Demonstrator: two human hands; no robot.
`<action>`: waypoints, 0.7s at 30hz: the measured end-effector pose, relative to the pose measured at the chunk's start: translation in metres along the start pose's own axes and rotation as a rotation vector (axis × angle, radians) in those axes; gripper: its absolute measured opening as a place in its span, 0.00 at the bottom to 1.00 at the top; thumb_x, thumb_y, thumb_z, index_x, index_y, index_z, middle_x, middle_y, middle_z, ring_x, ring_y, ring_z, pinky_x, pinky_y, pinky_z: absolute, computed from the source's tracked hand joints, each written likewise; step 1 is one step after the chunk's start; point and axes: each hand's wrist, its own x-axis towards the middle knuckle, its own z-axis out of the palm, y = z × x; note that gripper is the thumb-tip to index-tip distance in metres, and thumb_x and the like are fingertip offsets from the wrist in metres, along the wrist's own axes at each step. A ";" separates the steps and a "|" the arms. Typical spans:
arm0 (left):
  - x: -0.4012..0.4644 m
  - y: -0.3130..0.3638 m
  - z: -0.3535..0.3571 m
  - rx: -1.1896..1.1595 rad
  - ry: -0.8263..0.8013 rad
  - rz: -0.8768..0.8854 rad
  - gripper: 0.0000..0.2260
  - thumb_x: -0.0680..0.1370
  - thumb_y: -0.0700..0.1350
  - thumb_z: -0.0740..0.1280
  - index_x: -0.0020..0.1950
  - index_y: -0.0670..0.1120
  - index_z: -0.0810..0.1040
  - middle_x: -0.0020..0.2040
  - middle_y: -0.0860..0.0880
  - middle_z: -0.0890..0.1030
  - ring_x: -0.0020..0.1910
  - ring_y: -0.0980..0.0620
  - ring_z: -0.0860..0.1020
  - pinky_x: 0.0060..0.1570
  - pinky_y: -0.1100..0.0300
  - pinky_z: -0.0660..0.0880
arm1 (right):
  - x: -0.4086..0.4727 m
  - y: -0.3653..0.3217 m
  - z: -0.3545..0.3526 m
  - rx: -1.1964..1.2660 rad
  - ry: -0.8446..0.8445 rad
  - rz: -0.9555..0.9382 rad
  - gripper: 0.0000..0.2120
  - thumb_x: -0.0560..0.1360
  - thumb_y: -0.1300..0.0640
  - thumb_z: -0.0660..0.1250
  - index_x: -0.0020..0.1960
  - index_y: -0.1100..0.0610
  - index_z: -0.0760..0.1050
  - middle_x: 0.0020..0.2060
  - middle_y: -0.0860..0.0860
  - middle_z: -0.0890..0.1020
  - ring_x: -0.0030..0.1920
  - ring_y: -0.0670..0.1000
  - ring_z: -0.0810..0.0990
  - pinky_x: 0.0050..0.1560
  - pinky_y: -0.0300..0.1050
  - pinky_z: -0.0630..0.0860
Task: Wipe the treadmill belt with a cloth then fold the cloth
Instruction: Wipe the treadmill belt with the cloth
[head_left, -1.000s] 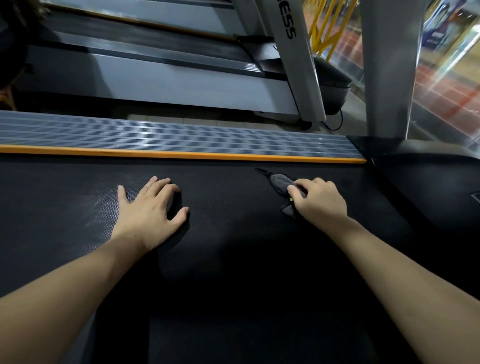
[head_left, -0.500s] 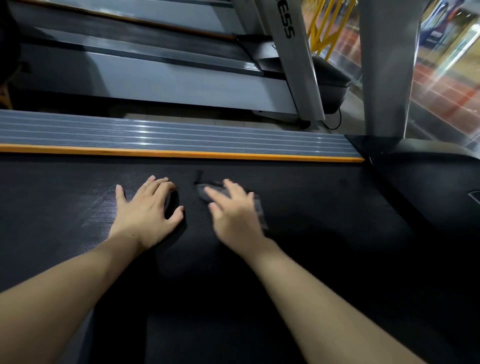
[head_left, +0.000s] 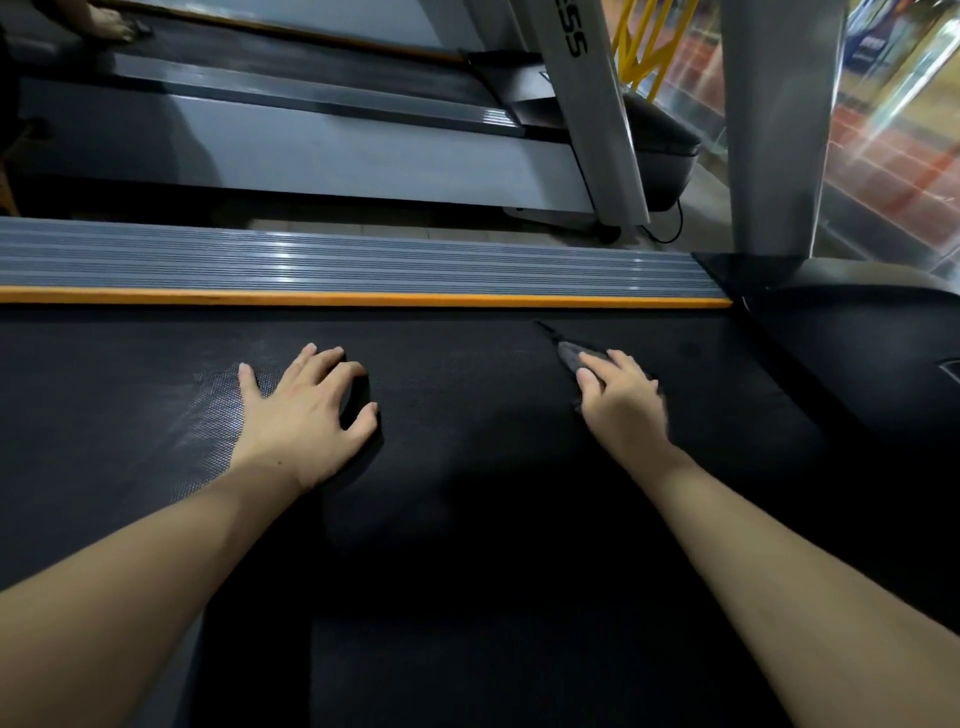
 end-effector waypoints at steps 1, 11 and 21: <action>0.000 0.000 -0.001 0.002 -0.002 -0.001 0.20 0.79 0.65 0.55 0.69 0.62 0.68 0.79 0.57 0.63 0.81 0.54 0.52 0.73 0.28 0.45 | -0.007 -0.014 0.005 0.013 0.018 -0.025 0.16 0.80 0.52 0.63 0.66 0.50 0.79 0.70 0.56 0.74 0.73 0.58 0.68 0.72 0.65 0.59; -0.002 -0.002 0.000 0.002 0.024 0.002 0.20 0.80 0.66 0.56 0.69 0.62 0.69 0.79 0.57 0.64 0.81 0.54 0.53 0.74 0.30 0.46 | -0.049 -0.081 0.038 0.095 -0.039 -0.417 0.17 0.76 0.56 0.66 0.64 0.49 0.80 0.68 0.55 0.77 0.71 0.58 0.72 0.70 0.64 0.64; 0.001 0.000 0.001 -0.009 0.012 -0.009 0.19 0.80 0.65 0.55 0.68 0.62 0.69 0.78 0.57 0.64 0.81 0.55 0.52 0.73 0.28 0.44 | -0.013 -0.010 0.007 0.075 0.127 0.045 0.19 0.76 0.53 0.58 0.60 0.54 0.82 0.63 0.59 0.80 0.66 0.60 0.76 0.67 0.63 0.68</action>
